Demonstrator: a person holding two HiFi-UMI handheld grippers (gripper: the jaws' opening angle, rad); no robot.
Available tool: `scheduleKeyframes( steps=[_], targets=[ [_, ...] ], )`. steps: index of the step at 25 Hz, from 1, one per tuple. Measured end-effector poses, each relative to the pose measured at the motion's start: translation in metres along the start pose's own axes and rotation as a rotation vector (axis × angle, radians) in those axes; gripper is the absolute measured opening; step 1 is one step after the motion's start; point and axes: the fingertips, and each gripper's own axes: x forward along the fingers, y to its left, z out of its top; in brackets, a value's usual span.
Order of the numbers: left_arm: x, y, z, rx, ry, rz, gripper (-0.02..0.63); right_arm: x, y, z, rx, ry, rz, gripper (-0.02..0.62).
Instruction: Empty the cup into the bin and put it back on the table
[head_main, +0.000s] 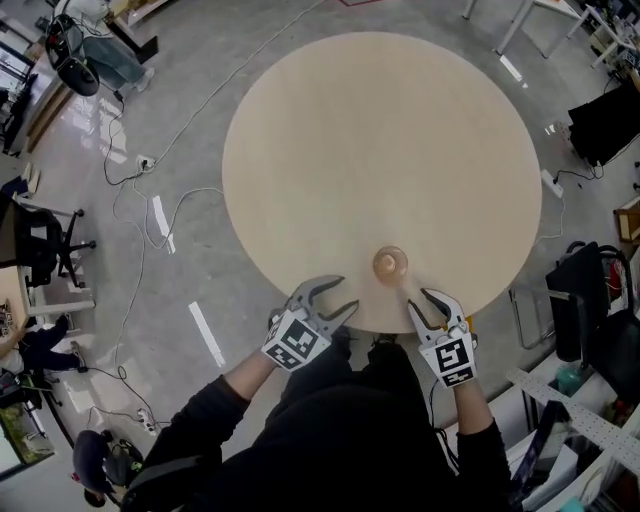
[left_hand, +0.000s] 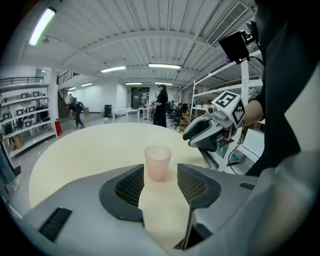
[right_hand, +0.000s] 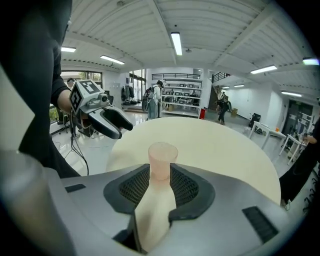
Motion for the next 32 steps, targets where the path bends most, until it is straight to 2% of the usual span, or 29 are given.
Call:
scheduleKeyframes(
  steps=[3, 8, 12, 16, 24, 28, 32],
  targets=[
    [0.016, 0.008, 0.002, 0.042, 0.026, 0.0, 0.215, 0.011, -0.014, -0.005, -0.017, 0.027, 0.046, 0.148],
    [0.046, 0.025, -0.001, 0.056, 0.078, -0.011, 0.209, 0.029, -0.024, -0.016, -0.073, 0.057, 0.126, 0.155],
    [0.063, 0.029, -0.011, 0.187, 0.146, -0.067, 0.209, 0.048, -0.022, -0.022, -0.157, 0.076, 0.177, 0.155],
    [0.077, 0.032, -0.031, 0.321, 0.245, -0.115, 0.209, 0.063, -0.021, -0.029, -0.185, 0.105, 0.204, 0.155],
    [0.099, 0.036, -0.04, 0.394, 0.285, -0.198, 0.209, 0.083, -0.025, -0.028, -0.204, 0.108, 0.248, 0.155],
    [0.1, 0.034, -0.035, 0.378, 0.272, -0.253, 0.209, 0.086, -0.02, -0.023, -0.228, 0.096, 0.291, 0.155],
    [0.101, 0.031, -0.027, 0.361, 0.26, -0.277, 0.209, 0.086, -0.019, -0.019, -0.213, 0.089, 0.305, 0.155]
  ],
)
